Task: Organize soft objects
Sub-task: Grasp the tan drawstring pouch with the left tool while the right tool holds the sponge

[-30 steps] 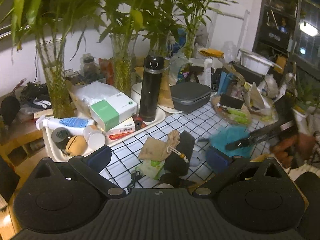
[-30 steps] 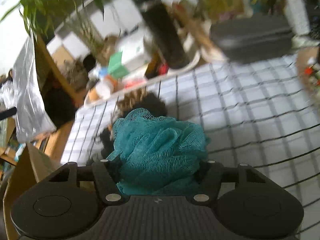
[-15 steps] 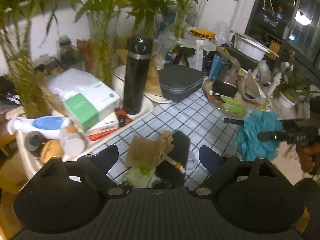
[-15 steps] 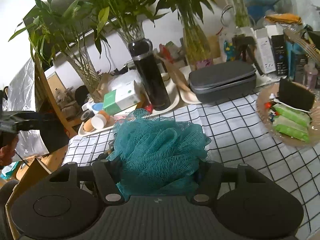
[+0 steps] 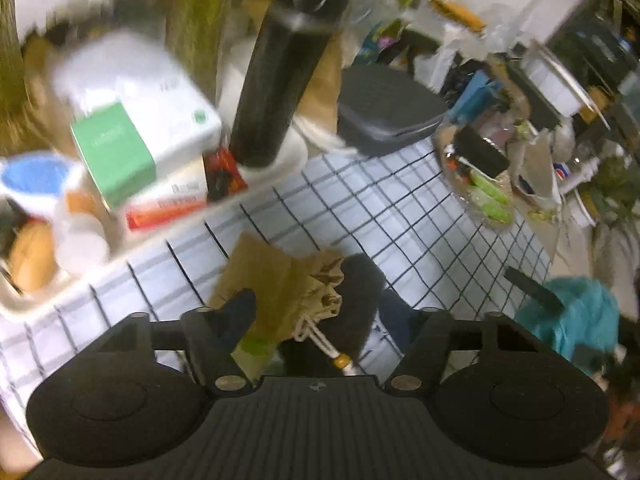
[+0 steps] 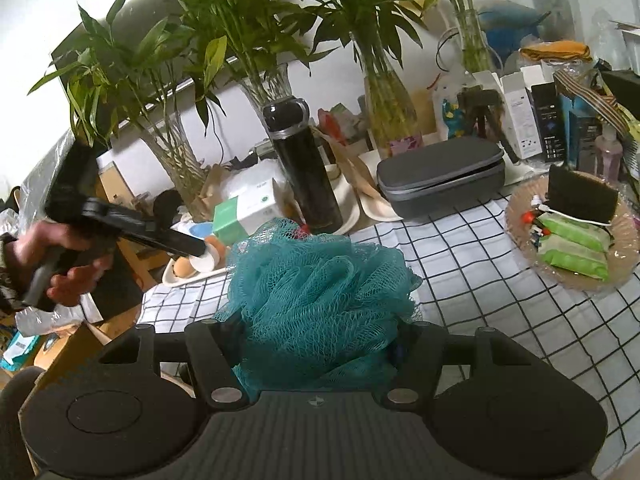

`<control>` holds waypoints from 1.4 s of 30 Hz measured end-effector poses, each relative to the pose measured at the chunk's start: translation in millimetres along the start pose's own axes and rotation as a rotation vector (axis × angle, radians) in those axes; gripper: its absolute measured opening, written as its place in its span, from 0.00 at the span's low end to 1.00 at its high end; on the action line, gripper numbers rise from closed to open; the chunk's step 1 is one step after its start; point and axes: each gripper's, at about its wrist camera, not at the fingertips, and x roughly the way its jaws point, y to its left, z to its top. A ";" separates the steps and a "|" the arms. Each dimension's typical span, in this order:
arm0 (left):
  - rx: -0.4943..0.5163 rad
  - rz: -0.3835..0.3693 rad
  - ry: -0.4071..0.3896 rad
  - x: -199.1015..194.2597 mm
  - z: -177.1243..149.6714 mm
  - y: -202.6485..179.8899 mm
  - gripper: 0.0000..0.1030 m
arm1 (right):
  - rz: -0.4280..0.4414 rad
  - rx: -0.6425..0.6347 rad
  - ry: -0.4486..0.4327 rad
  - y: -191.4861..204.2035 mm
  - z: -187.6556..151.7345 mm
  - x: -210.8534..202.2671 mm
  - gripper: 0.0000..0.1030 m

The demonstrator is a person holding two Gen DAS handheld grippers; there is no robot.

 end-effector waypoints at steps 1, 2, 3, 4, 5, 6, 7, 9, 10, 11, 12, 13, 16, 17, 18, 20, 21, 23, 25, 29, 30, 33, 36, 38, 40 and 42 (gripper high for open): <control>-0.022 -0.004 0.017 6.4 3.2 0.8 0.60 | 0.003 0.004 -0.003 -0.4 0.1 -0.7 0.64; -0.040 -0.004 0.030 12.4 6.2 1.4 0.59 | 0.006 0.008 -0.007 -0.8 0.6 -1.5 0.64; -0.058 -0.003 0.044 17.1 8.2 1.6 0.57 | 0.009 0.013 -0.012 -1.5 1.3 -2.5 0.64; -0.076 -0.009 0.055 21.3 10.0 1.7 0.56 | 0.010 0.018 -0.019 -1.6 1.3 -3.9 0.64; -0.092 -0.017 0.058 24.9 11.7 1.9 0.56 | 0.012 0.024 -0.024 -1.8 1.4 -5.6 0.64; -0.108 -0.022 0.058 28.0 13.1 2.4 0.56 | 0.014 0.030 -0.029 -2.4 1.2 -7.1 0.64; -0.120 -0.019 0.061 31.6 14.5 2.7 0.55 | 0.015 0.037 -0.034 -3.1 0.9 -8.8 0.64; -0.132 0.009 0.074 40.5 16.4 2.7 0.50 | 0.016 0.048 -0.041 -4.2 1.3 -11.9 0.64; -0.139 0.028 0.082 45.3 16.5 3.7 0.48 | 0.017 0.052 -0.043 -4.5 1.2 -13.4 0.64; -0.144 0.038 0.090 48.8 17.3 4.8 0.40 | 0.016 0.053 -0.044 -4.8 1.1 -14.8 0.64; -0.154 0.050 0.099 53.0 17.6 6.3 0.38 | 0.013 0.052 -0.046 -4.6 0.7 -16.4 0.64; -0.169 0.060 0.099 55.7 17.4 8.6 0.37 | 0.011 0.052 -0.050 -4.5 0.5 -18.2 0.64; -0.211 0.072 0.098 62.9 16.7 13.3 0.29 | 0.014 0.061 -0.057 -5.8 -0.8 -22.0 0.64; -0.215 0.067 0.104 64.6 15.8 13.8 0.20 | 0.013 0.062 -0.059 -5.7 -1.7 -23.2 0.64; -0.211 0.058 0.108 65.4 15.2 13.0 0.11 | 0.012 0.063 -0.059 -6.0 -2.0 -23.5 0.64; -0.201 0.061 0.102 62.4 13.6 10.6 0.07 | 0.010 0.062 -0.059 -5.9 -2.8 -24.1 0.64; -0.190 0.070 0.094 60.5 13.0 8.7 0.06 | 0.008 0.061 -0.059 -5.9 -3.1 -24.7 0.64; -0.160 0.086 0.070 53.3 12.6 5.6 0.05 | 0.005 0.063 -0.058 -5.1 -2.9 -24.4 0.64; -0.136 0.090 0.044 43.9 12.4 3.8 0.04 | 0.005 0.064 -0.059 -3.9 -2.6 -24.8 0.64; -0.090 0.083 -0.020 20.7 10.8 0.8 0.04 | 0.001 0.051 -0.058 0.5 -0.5 -26.8 0.64; -0.080 0.075 -0.038 13.5 9.7 0.5 0.04 | 0.001 0.049 -0.059 1.4 0.5 -27.6 0.64; -0.081 0.045 -0.096 -11.7 4.9 4.1 0.04 | -0.005 0.039 -0.066 4.8 3.5 -32.0 0.64; -0.078 0.023 -0.146 -34.1 -0.7 8.8 0.04 | -0.005 0.030 -0.075 8.9 8.0 -35.9 0.64; -0.075 0.018 -0.178 -48.8 -4.5 12.1 0.04 | -0.011 0.023 -0.078 12.6 10.5 -38.2 0.64; -0.074 0.009 -0.209 -63.0 -8.8 15.2 0.04 | -0.008 0.019 -0.079 16.4 13.0 -39.9 0.64; -0.079 -0.005 -0.233 -76.8 -12.9 17.8 0.04 | -0.006 0.010 -0.079 21.1 15.5 -41.5 0.64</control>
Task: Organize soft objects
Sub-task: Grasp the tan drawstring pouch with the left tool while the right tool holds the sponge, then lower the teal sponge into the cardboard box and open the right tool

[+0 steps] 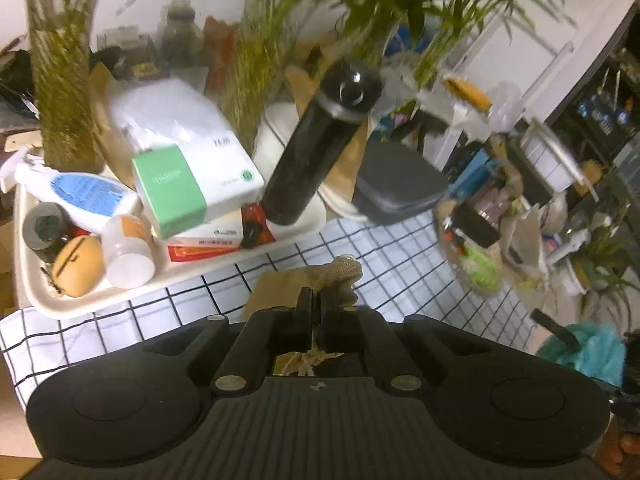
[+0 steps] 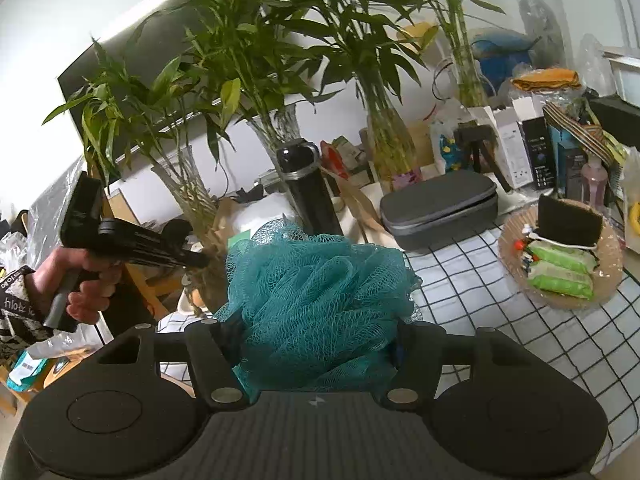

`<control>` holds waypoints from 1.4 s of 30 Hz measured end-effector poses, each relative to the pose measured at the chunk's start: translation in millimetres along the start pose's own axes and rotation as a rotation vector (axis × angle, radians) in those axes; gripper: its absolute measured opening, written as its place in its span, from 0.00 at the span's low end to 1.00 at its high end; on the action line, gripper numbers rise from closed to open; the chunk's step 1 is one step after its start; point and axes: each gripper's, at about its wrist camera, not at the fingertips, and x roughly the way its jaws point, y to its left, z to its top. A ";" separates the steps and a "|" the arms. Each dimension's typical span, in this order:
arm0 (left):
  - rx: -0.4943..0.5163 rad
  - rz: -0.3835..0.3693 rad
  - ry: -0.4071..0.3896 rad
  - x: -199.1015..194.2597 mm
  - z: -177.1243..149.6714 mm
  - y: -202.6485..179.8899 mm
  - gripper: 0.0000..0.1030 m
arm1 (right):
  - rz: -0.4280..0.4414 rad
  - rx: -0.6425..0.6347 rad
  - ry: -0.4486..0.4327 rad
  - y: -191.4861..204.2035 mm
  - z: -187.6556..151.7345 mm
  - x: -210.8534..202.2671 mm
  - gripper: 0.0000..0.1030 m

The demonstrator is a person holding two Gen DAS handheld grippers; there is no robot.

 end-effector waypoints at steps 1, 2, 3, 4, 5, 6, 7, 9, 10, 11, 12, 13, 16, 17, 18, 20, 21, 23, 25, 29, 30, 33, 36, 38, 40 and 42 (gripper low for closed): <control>-0.001 -0.005 -0.011 -6.3 -0.5 0.4 0.04 | -0.001 -0.007 0.000 3.4 1.3 -0.9 0.64; -0.001 -0.011 -0.022 -12.6 -0.9 0.2 0.04 | -0.002 -0.012 0.000 6.6 2.7 -1.7 0.64; 0.000 -0.021 -0.033 -19.9 -1.6 -0.6 0.04 | -0.005 -0.019 -0.001 9.8 4.0 -2.9 0.64; 0.003 -0.031 -0.042 -26.1 -2.2 -1.9 0.04 | -0.007 -0.027 -0.003 13.7 5.7 -4.8 0.64; 0.008 -0.047 -0.052 -33.8 -2.9 -4.1 0.04 | -0.003 -0.032 -0.006 16.9 7.3 -6.4 0.64; 0.009 -0.065 -0.060 -40.7 -3.8 -5.0 0.04 | 0.001 -0.035 -0.009 20.0 9.2 -9.0 0.64; 0.013 -0.088 -0.068 -48.6 -4.8 -7.8 0.04 | 0.005 -0.039 -0.012 23.1 11.1 -11.8 0.64; 0.030 -0.121 -0.087 -64.1 -9.7 -14.1 0.04 | 0.017 -0.048 -0.019 28.4 14.0 -17.1 0.64; 0.041 -0.139 -0.097 -72.7 -12.4 -17.9 0.04 | 0.024 -0.051 -0.022 31.0 15.8 -20.7 0.64; 0.053 -0.156 -0.107 -80.7 -16.1 -21.2 0.04 | 0.030 -0.057 -0.026 34.1 17.5 -24.0 0.64; 0.066 -0.172 -0.118 -89.9 -19.9 -25.2 0.04 | 0.036 -0.063 -0.028 37.0 18.3 -26.8 0.64; 0.072 -0.182 -0.126 -96.5 -23.8 -27.7 0.04 | 0.045 -0.071 -0.030 40.7 18.6 -30.3 0.64; 0.085 -0.211 -0.142 -116.6 -36.3 -35.5 0.04 | 0.064 -0.094 -0.027 51.7 18.0 -37.0 0.64; 0.092 -0.219 -0.145 -122.5 -40.7 -38.0 0.04 | 0.070 -0.102 -0.025 55.3 16.9 -39.0 0.64; 0.104 -0.225 -0.145 -128.5 -45.7 -41.4 0.04 | 0.079 -0.110 -0.023 59.6 15.8 -40.7 0.64; 0.128 -0.232 -0.139 -136.5 -54.1 -45.7 0.04 | 0.099 -0.125 -0.018 67.0 12.0 -45.3 0.64; 0.141 -0.237 -0.136 -140.5 -59.2 -48.5 0.04 | 0.106 -0.132 -0.015 70.5 10.4 -46.9 0.64; 0.160 -0.251 -0.130 -147.8 -69.3 -51.9 0.04 | 0.116 -0.145 -0.007 76.8 7.1 -49.2 0.64; 0.177 -0.258 -0.125 -153.0 -78.9 -55.3 0.04 | 0.121 -0.152 0.001 81.9 3.4 -50.7 0.64; 0.231 -0.242 -0.111 -158.8 -98.9 -63.3 0.04 | 0.133 -0.157 0.016 89.1 -5.5 -53.2 0.64; 0.249 -0.233 -0.106 -159.1 -104.5 -65.3 0.04 | 0.137 -0.158 0.018 90.1 -7.7 -54.0 0.64; 0.291 -0.201 -0.087 -159.5 -121.2 -69.3 0.04 | 0.156 -0.152 0.024 93.3 -13.5 -54.7 0.64; 0.345 -0.173 -0.075 -159.9 -136.5 -74.5 0.04 | 0.177 -0.143 0.034 95.8 -20.0 -53.5 0.64; 0.401 -0.132 -0.074 -159.2 -146.4 -79.8 0.04 | 0.181 -0.144 0.044 98.0 -24.4 -52.1 0.64; 0.434 -0.113 -0.060 -157.7 -153.7 -83.7 0.04 | 0.182 -0.148 0.057 100.1 -28.8 -50.5 0.64; 0.462 -0.094 -0.046 -154.5 -159.5 -88.0 0.04 | 0.185 -0.155 0.070 102.5 -32.6 -49.0 0.64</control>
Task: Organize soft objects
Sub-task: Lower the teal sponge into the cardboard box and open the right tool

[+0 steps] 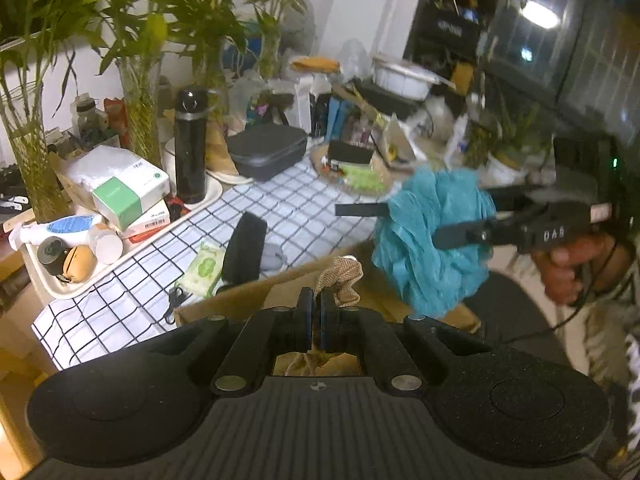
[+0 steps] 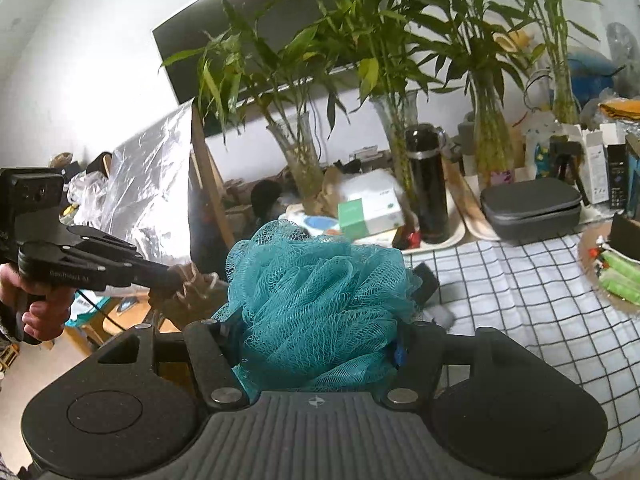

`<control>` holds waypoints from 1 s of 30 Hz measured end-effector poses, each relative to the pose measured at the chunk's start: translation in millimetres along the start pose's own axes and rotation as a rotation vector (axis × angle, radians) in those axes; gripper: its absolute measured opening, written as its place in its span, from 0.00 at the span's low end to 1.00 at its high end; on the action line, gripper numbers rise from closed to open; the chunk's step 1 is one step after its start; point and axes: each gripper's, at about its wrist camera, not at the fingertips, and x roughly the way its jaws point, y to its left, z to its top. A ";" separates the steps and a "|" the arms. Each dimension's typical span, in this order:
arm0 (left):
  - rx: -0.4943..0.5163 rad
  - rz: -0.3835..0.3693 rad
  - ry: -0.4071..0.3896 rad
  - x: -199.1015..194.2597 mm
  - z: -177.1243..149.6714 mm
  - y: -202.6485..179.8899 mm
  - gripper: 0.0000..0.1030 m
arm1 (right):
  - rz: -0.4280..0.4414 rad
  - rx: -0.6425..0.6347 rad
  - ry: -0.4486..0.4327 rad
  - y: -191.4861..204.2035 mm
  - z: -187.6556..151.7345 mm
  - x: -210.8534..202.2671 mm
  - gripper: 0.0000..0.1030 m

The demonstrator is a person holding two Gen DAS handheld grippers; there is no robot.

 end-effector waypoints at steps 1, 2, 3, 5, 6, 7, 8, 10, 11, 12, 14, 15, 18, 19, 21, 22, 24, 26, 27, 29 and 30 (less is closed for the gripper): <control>0.015 0.012 0.007 1.9 -1.6 -2.2 0.04 | 0.001 -0.004 0.008 1.5 -1.7 1.0 0.64; 0.029 0.026 0.015 4.3 -3.0 -4.6 0.04 | -0.002 -0.008 0.014 3.0 -2.9 1.8 0.64; 0.035 0.034 0.024 6.4 -4.2 -5.8 0.04 | -0.005 -0.012 0.021 4.7 -4.0 3.1 0.64; 0.044 0.049 0.041 9.8 -7.0 -8.7 0.04 | -0.006 -0.021 0.034 7.7 -5.8 5.1 0.64; 0.058 0.066 0.050 11.9 -8.3 -10.6 0.04 | -0.006 -0.024 0.040 8.7 -6.2 6.3 0.64; 0.078 0.092 0.060 14.3 -9.9 -13.4 0.04 | -0.009 -0.029 0.046 10.0 -6.8 7.2 0.65; 0.097 0.115 0.070 17.0 -11.6 -16.4 0.04 | -0.014 -0.034 0.052 11.0 -7.2 7.9 0.65; 0.114 0.140 0.105 24.2 -15.0 -19.6 0.05 | -0.025 -0.042 0.064 12.9 -7.5 10.5 0.65; 0.122 0.144 0.129 28.4 -16.8 -20.7 0.08 | -0.029 -0.044 0.070 13.6 -7.8 12.1 0.65; 0.127 0.147 0.141 31.5 -18.5 -21.1 0.08 | -0.034 -0.045 0.077 14.3 -8.5 14.3 0.65; 0.124 0.158 0.152 36.2 -23.0 -20.7 0.24 | -0.053 -0.059 0.096 16.5 -10.2 18.8 0.65; 0.118 0.168 0.158 37.4 -24.9 -20.1 0.39 | -0.063 -0.067 0.107 17.8 -11.0 21.7 0.65; 0.095 0.194 0.139 35.9 -26.9 -19.4 0.49 | -0.068 -0.074 0.133 19.1 -13.0 29.2 0.65; 0.089 0.200 0.138 35.3 -27.4 -19.2 0.50 | -0.066 -0.079 0.139 19.5 -13.7 31.0 0.65; 0.074 0.220 0.136 34.1 -27.7 -18.5 0.60 | -0.072 -0.089 0.153 21.8 -14.9 34.5 0.65; 0.067 0.231 0.126 33.2 -27.3 -18.4 0.61 | -0.076 -0.093 0.159 22.8 -15.0 36.4 0.65; 0.050 0.248 0.112 30.9 -26.6 -16.2 0.62 | -0.085 -0.101 0.170 24.9 -14.4 39.2 0.65; 0.030 0.253 0.103 28.1 -26.3 -12.7 0.62 | -0.097 -0.108 0.180 26.7 -12.7 42.3 0.65; 0.019 0.256 0.098 26.7 -26.5 -10.3 0.62 | -0.102 -0.112 0.188 27.6 -12.0 43.9 0.65; -0.005 0.263 0.090 24.9 -26.3 -6.2 0.62 | -0.108 -0.126 0.202 30.0 -11.1 46.8 0.65; -0.017 0.265 0.087 23.7 -26.5 -4.0 0.62 | -0.110 -0.135 0.210 31.6 -10.7 48.6 0.66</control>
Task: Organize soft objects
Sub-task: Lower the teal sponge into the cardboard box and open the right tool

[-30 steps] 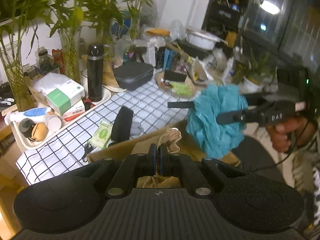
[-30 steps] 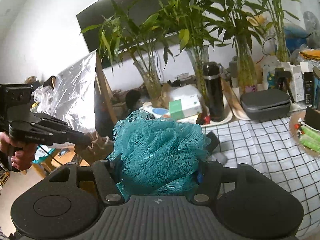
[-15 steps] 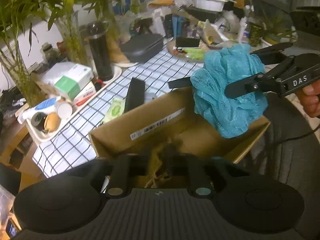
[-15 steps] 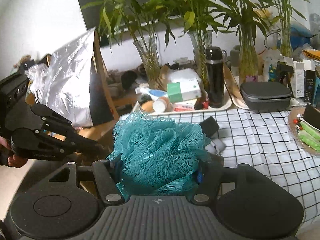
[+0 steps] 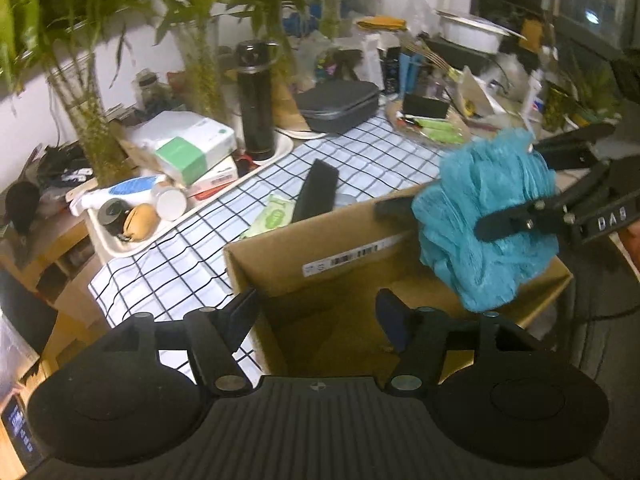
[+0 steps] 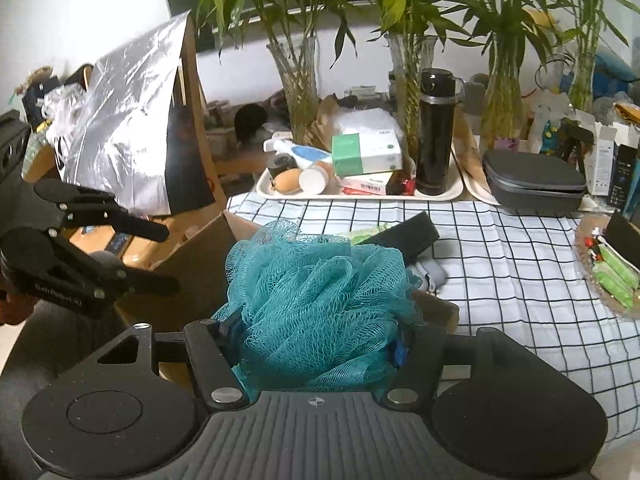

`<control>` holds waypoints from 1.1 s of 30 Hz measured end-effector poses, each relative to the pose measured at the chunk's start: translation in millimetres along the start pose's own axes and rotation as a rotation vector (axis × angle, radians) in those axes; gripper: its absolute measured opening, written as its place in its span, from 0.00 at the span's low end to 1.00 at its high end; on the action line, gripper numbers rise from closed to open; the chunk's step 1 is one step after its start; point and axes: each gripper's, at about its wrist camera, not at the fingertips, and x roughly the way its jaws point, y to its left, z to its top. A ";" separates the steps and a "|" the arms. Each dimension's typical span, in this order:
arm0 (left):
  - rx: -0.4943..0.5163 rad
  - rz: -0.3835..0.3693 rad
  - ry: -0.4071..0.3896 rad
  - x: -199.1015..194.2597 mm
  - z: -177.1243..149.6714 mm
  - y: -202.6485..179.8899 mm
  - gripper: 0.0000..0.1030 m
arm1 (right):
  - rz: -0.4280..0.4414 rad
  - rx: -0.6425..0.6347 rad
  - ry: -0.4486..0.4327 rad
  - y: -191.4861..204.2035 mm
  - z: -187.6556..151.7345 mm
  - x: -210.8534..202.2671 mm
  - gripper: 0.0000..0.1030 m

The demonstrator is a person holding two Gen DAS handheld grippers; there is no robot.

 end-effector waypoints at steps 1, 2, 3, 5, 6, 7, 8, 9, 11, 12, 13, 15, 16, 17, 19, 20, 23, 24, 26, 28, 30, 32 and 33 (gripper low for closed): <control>-0.012 0.002 0.000 0.1 0.3 2.6 0.62 | 0.000 -0.006 0.008 1.6 0.5 1.3 0.66; -0.023 0.004 0.000 0.3 0.1 4.6 0.62 | 0.002 -0.012 0.018 2.9 1.1 3.3 0.68; -0.034 0.008 0.000 0.6 0.1 6.4 0.62 | 0.002 -0.019 0.031 4.0 1.5 6.2 0.70; -0.053 0.013 0.001 1.4 -0.6 7.9 0.62 | -0.011 -0.039 0.057 7.0 0.8 12.4 0.83; -0.059 0.015 0.002 1.9 -1.3 8.8 0.62 | -0.021 -0.051 0.066 8.7 -0.1 15.1 0.85; -0.065 0.017 0.003 2.5 -1.6 9.3 0.62 | -0.030 -0.062 0.073 10.1 -1.4 17.8 0.90; -0.068 0.019 0.003 2.4 -2.8 9.9 0.62 | -0.034 -0.067 0.073 10.5 -2.9 18.9 0.94; -0.070 0.021 0.004 2.4 -3.7 10.1 0.62 | -0.036 -0.067 0.070 10.5 -4.2 19.5 0.95; -0.073 0.023 0.003 2.9 -4.4 11.2 0.62 | -0.038 -0.056 0.062 9.1 -6.2 19.3 0.98; -0.075 0.024 0.003 2.7 -4.7 12.0 0.62 | -0.041 -0.049 0.059 7.9 -6.4 19.3 0.99; -0.078 0.025 0.002 2.6 -4.5 12.7 0.63 | -0.045 -0.042 0.054 6.6 -6.7 18.6 1.00; -0.086 0.028 -0.002 2.3 -4.1 14.6 0.63 | -0.049 -0.032 0.040 4.3 -7.8 15.3 1.00; -0.092 0.028 -0.005 1.9 -3.6 15.6 0.63 | -0.053 -0.026 0.033 2.4 -8.0 13.8 1.00; -0.097 0.028 -0.009 1.4 -3.4 16.2 0.63 | -0.055 -0.022 0.027 1.2 -8.1 12.6 1.00; -0.109 0.029 -0.015 0.7 -2.2 18.8 0.63 | -0.063 -0.009 0.013 -1.8 -8.4 9.1 1.00; -0.114 0.028 -0.018 0.5 -1.6 20.2 0.63 | -0.065 -0.004 0.005 -3.1 -8.1 7.7 1.00; -0.123 0.029 -0.024 0.7 -0.8 22.3 0.63 | -0.077 0.016 -0.006 -8.0 -8.0 4.1 1.00; -0.125 0.029 -0.025 1.1 -0.4 22.8 0.63 | -0.084 0.022 -0.008 -10.2 -7.7 3.2 1.00; -0.126 0.027 -0.027 2.0 0.2 23.8 0.63 | -0.095 0.036 -0.016 -14.2 -7.0 1.5 1.00; -0.128 0.027 -0.027 2.6 0.6 24.2 0.63 | -0.098 0.051 -0.025 -17.5 -6.5 -0.6 1.00; -0.131 0.024 -0.028 2.9 1.2 25.0 0.63 | -0.104 0.058 -0.035 -19.1 -5.9 -2.3 1.00; -0.135 0.022 -0.033 3.4 2.3 26.4 0.63 | -0.113 0.063 -0.046 -21.0 -5.2 -4.6 1.00; -0.139 0.021 -0.037 3.9 2.7 27.2 0.63 | -0.116 0.067 -0.050 -22.6 -4.6 -5.2 1.00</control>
